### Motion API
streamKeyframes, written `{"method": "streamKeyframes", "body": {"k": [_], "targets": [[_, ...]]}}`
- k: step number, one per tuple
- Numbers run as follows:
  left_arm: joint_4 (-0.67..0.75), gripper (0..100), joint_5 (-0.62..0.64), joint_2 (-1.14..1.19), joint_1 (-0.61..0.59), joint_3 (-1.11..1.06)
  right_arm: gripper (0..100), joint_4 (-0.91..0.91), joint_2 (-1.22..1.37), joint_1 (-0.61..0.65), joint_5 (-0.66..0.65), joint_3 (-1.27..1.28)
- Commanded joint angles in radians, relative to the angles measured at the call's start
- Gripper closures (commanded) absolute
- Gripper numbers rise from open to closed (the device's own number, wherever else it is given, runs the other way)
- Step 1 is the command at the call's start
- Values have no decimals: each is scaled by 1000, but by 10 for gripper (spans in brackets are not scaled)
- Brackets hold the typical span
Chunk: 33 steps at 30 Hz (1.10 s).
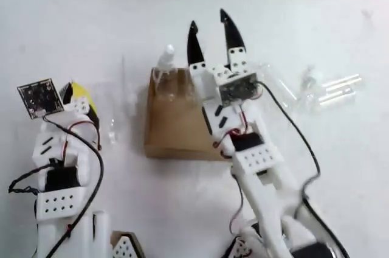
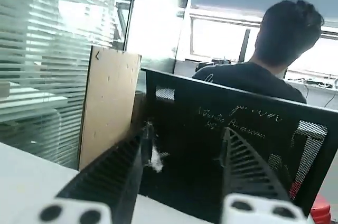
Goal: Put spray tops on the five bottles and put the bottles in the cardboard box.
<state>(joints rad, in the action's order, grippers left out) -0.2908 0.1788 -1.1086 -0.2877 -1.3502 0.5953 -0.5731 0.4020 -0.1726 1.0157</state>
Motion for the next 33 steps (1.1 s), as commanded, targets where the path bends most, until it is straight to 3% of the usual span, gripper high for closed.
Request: {"method": "streamKeyframes", "body": {"k": [1, 6, 11, 15, 17, 21, 25, 33], "targets": [[31, 976, -12, -15, 13, 8, 818, -311, -325, 1, 87, 23], [31, 976, -12, -12, 10, 8, 819, -615, -731, -39, 100, 121], [26, 976, -12, -12, 8, 8, 820, -839, -1061, -188, 101, 276], [25, 976, -12, -12, 10, 8, 918, -929, -1231, -318, 103, 408], [23, 976, -12, -10, 7, 8, 993, -941, -1236, -381, 103, 443], [21, 976, -14, -8, 5, 6, 969, -940, -1205, -481, 104, 528], [18, 976, -118, -8, 12, 6, 981, -934, -1205, -521, 104, 647], [-233, 976, -138, -8, 5, 193, 978, -1001, -1205, -518, 97, 677]]}}
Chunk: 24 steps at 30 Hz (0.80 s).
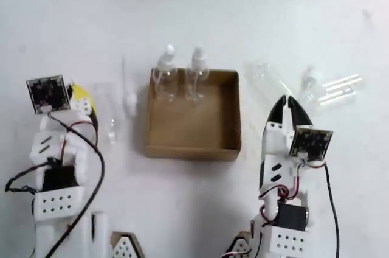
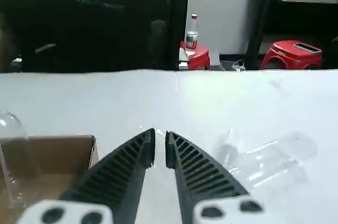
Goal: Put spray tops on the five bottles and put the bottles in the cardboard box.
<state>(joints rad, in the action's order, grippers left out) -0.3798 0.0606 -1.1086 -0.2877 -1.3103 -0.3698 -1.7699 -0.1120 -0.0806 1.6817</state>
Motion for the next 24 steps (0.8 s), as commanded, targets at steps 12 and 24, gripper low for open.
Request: {"method": "streamKeyframes", "body": {"k": [12, 24], "targets": [[-887, 976, -680, 41, -33, 733, 978, -44, -1, -8, 3, 11], [-1154, 976, -1115, 674, -186, 1054, 978, -62, -1, -2, 3, 11]]}}
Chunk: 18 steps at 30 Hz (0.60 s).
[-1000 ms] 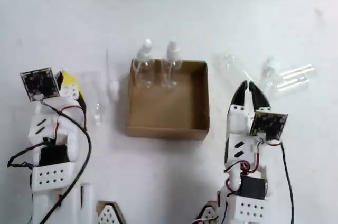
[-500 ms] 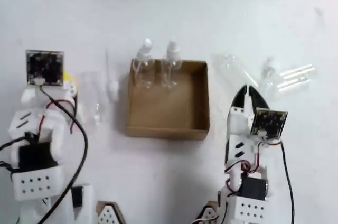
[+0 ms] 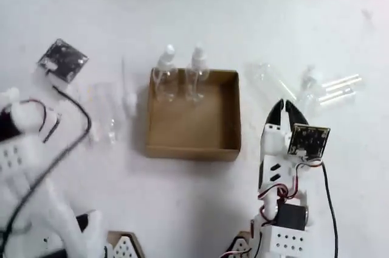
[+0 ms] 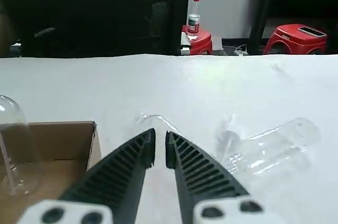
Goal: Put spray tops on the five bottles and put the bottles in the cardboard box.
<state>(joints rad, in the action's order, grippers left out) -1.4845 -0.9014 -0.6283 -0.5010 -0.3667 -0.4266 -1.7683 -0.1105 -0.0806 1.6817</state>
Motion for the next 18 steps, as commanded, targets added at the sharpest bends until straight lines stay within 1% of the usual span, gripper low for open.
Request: {"method": "streamKeyframes", "body": {"k": [1, 3, 5, 6, 11, 13, 15, 18], "targets": [[-46, 976, -184, 245, 41, 132, 978, -7, -2, -4, 3, 11], [-26, 976, -195, 344, 67, 189, 978, -7, -2, -4, 3, 11], [29, 976, -137, 443, 88, 258, 978, -7, -1, -4, 3, 11], [61, 976, -81, 493, 96, 295, 978, -7, -1, -4, 3, 11], [218, 976, 307, 750, 134, 491, 978, -8, -1, -4, 3, 11], [264, 976, 442, 858, 166, 555, 978, -15, -1, -4, 3, 11], [292, 976, 543, 963, 203, 617, 978, -22, -1, -4, 2, 11], [285, 976, 617, 1093, 259, 733, 978, -25, -1, -4, 2, 11]]}}
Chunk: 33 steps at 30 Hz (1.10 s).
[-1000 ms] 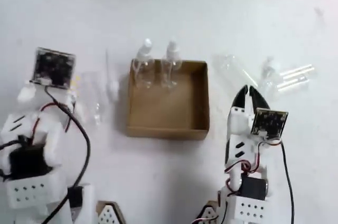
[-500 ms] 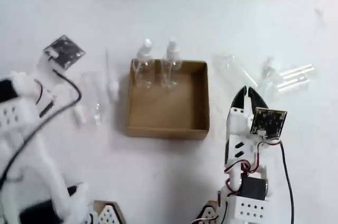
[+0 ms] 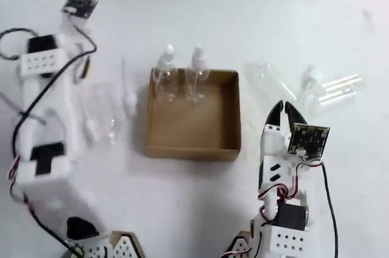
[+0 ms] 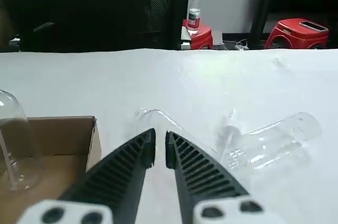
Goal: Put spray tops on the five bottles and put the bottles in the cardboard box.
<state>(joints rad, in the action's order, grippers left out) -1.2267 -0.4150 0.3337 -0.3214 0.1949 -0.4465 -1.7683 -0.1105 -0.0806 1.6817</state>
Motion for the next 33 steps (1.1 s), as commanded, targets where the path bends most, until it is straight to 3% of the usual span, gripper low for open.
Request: {"method": "streamKeyframes", "body": {"k": [1, 6, 11, 18, 27, 33], "targets": [[26, 976, 138, 165, 96, 207, 978, -7, -1, -4, 2, 11], [-12, 965, 137, 297, 136, 373, 978, -7, -1, -4, 2, 11], [-112, 810, 137, 390, 139, 482, 978, -7, -1, -4, 2, 11], [-212, 819, 129, 493, 104, 582, 978, -7, -1, -4, 2, 11], [-423, 820, -123, 507, -47, 687, 978, -7, -1, -4, 2, 11], [-548, 877, -336, 499, -163, 689, 978, -7, -1, -4, 2, 11]]}}
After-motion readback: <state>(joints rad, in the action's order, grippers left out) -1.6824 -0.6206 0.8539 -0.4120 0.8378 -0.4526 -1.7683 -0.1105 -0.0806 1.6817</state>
